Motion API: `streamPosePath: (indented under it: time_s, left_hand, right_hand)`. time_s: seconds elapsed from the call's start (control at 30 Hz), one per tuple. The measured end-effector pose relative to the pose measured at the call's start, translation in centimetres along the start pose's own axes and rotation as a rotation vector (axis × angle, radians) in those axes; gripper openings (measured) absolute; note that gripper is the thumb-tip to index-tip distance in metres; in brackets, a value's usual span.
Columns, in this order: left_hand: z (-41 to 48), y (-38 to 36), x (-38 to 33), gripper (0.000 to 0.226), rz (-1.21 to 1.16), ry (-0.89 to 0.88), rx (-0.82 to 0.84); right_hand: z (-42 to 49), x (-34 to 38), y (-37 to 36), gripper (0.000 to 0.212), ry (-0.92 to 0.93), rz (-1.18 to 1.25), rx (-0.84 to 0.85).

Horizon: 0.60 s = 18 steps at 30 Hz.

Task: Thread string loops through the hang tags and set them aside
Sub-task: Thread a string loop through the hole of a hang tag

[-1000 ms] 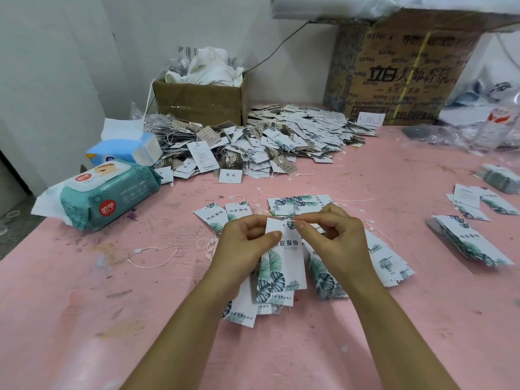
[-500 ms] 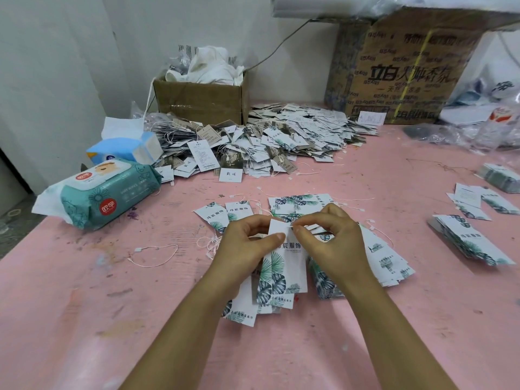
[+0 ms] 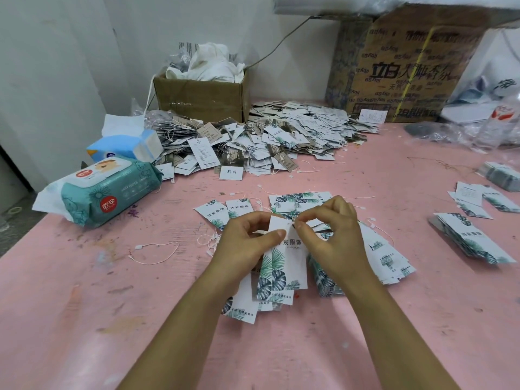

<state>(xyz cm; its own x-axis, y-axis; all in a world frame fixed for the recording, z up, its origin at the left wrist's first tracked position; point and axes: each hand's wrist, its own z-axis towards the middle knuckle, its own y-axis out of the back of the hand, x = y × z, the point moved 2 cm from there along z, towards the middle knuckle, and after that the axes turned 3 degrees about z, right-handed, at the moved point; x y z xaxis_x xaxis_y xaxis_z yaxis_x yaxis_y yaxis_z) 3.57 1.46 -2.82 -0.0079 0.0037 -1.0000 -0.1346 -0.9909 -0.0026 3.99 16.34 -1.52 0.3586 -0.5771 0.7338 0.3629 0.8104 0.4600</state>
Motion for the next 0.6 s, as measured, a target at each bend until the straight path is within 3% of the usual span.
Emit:
streamPosePath:
  time_s: [0.27, 0.37, 0.5, 0.6]
  left_hand:
    - [-0.15, -0.16, -0.02, 0.014, 0.011, -0.013, 0.046]
    - [-0.14, -0.13, 0.09, 0.015, 0.023, -0.012, 0.058]
    - [-0.22, -0.3, -0.08, 0.034, -0.007, -0.004, 0.058]
    - [-0.23, -0.32, -0.39, 0.035, -0.044, -0.014, 0.061]
  right_hand:
    - [-0.07, 0.07, -0.14, 0.001, 0.055, -0.047, 0.023]
    - [-0.13, 0.3, -0.2, 0.016, 0.044, -0.028, 0.039]
    - [-0.22, 0.41, -0.14, 0.009, 0.042, 0.003, 0.055]
    - [-0.2, 0.35, -0.09, 0.008, 0.011, 0.086, 0.079]
